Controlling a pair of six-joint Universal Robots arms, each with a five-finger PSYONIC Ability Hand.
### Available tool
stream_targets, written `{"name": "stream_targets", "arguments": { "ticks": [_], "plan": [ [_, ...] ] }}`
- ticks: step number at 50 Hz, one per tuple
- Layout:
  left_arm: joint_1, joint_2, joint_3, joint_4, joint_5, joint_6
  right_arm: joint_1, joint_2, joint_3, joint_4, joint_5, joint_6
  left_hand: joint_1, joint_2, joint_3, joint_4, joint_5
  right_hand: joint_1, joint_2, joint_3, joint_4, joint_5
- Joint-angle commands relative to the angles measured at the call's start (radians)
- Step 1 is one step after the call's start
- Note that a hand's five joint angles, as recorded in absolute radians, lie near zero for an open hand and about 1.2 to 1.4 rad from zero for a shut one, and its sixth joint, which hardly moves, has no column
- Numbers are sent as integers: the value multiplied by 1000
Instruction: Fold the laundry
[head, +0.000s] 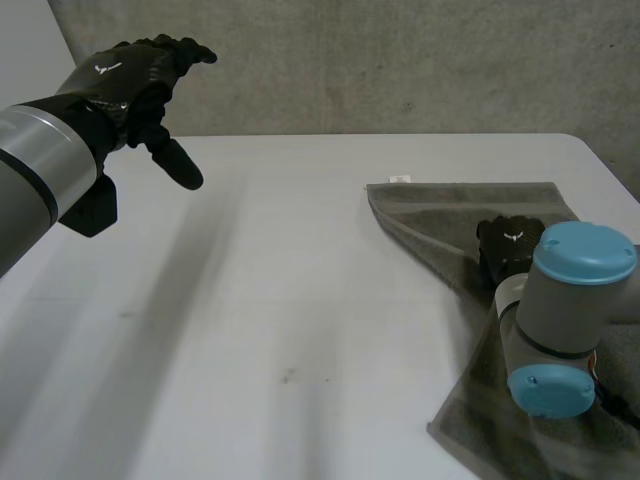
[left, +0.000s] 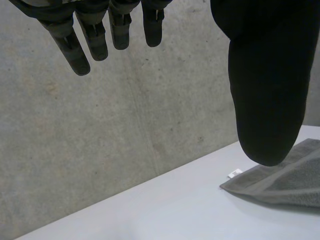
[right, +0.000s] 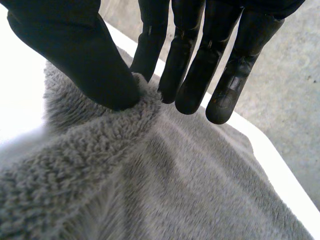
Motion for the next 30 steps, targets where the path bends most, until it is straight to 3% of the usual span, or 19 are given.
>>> {"name": "stream_targets", "arguments": {
  "ticks": [1,10,19,23,30],
  "plan": [
    [-2,-32,0,0,0,2,-49,-47,24,-11,-95,1,3,11,9,9,-22,424,238,247,245,284],
    [-9,-124,-12,31,2,2,-49,-163,19,116,-200,-111,2,11,8,8,-23,424,238,247,245,284],
    [-17,-307,-22,265,25,2,-28,-376,7,259,-298,-164,2,11,8,8,-23,424,238,247,245,284],
    [-20,-408,-8,374,110,-2,-2,-460,6,322,-330,-170,3,11,9,9,-22,424,238,247,245,284],
    [-61,-537,46,430,241,-6,58,-528,9,368,-335,-190,6,14,12,12,-19,424,238,247,245,284]
  ]
}}
